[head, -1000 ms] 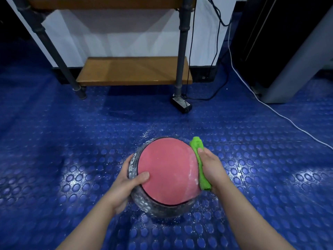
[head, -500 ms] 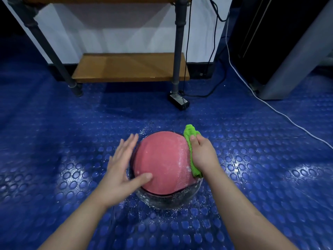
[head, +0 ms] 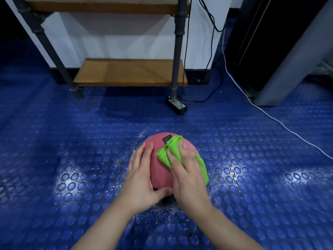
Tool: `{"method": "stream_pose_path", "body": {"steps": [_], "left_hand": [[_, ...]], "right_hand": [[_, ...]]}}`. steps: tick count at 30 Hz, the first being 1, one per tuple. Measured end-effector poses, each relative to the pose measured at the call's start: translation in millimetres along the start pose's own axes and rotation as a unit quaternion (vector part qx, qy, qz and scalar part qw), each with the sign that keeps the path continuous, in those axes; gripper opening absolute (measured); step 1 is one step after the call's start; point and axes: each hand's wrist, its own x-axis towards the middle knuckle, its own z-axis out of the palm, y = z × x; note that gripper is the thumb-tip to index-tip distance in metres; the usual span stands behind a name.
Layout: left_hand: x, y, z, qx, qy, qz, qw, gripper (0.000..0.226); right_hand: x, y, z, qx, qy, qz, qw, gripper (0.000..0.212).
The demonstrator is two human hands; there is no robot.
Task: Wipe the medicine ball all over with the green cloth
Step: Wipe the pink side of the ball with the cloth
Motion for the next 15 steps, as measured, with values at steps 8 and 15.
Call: {"method": "stream_pose_path", "body": {"steps": [8,15], "left_hand": [[5.3,1.6,-0.6,0.013,-0.004,-0.002,1.000,0.133],[6.2,-1.3,0.3,0.020,-0.013,0.003,1.000,0.136]], "right_hand": [[51.7,23.3,-22.5,0.126,-0.062,0.203,0.969,0.026],[-6.1,0.0,-11.9,0.141,0.045,0.095,0.984,0.045]]}}
